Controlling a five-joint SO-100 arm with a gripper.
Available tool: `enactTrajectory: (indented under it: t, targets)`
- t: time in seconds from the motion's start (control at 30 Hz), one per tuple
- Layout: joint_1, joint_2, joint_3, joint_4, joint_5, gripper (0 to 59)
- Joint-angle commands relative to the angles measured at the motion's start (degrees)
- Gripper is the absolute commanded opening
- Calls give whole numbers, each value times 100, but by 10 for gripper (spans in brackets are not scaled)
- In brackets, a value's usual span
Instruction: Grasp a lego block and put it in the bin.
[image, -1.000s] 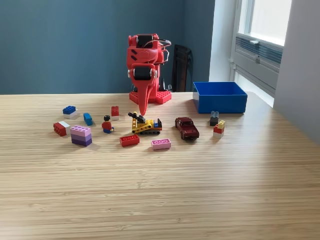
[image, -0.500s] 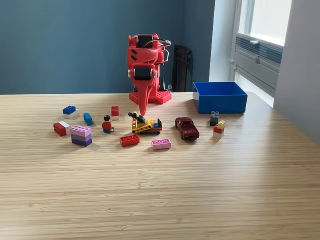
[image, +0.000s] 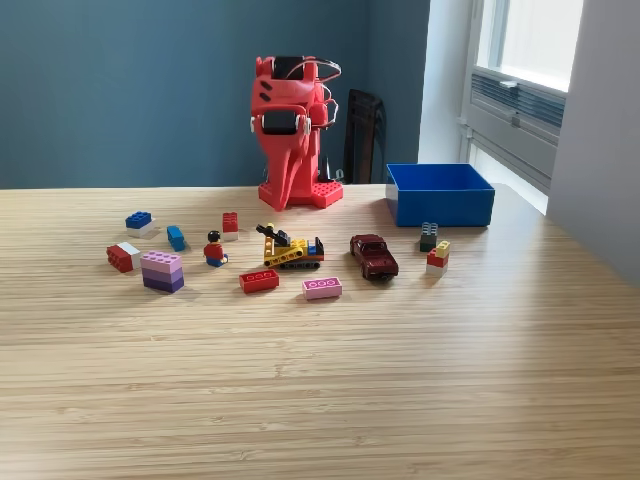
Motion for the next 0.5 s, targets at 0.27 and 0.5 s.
enactTrajectory:
  t: [0.27,0.5]
  targets:
    - [773,-3199,-2408,-369,527,140]
    - [1661,-5150,-4025,-325,932,155]
